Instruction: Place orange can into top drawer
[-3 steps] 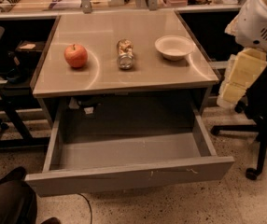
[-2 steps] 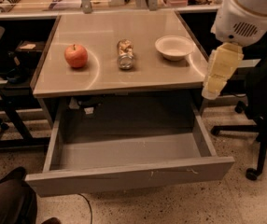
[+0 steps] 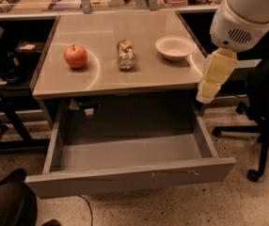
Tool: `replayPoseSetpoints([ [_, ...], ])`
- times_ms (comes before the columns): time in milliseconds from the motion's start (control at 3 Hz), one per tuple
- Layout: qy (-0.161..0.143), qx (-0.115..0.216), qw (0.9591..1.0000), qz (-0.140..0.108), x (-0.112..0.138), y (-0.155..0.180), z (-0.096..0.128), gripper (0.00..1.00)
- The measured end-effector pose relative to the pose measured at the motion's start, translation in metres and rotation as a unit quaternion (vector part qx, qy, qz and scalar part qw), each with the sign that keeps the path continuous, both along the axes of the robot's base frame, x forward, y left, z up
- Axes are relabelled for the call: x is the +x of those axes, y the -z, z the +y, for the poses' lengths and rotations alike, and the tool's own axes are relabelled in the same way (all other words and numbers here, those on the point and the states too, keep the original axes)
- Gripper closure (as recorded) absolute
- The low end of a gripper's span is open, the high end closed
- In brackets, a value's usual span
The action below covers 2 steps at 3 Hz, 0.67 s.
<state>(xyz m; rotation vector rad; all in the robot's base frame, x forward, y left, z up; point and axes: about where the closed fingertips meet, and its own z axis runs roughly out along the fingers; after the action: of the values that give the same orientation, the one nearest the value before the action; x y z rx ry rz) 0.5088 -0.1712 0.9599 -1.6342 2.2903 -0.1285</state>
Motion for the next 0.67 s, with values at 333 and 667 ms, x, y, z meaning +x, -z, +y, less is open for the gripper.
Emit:
replayPoseSetpoints([
  [333,0.025,0.012,0.9996,-0.007,0.023,0.013,0.023,0.0],
  [667,0.042,0.013,0.999,0.004,0.057,0.022,0.04,0.0],
])
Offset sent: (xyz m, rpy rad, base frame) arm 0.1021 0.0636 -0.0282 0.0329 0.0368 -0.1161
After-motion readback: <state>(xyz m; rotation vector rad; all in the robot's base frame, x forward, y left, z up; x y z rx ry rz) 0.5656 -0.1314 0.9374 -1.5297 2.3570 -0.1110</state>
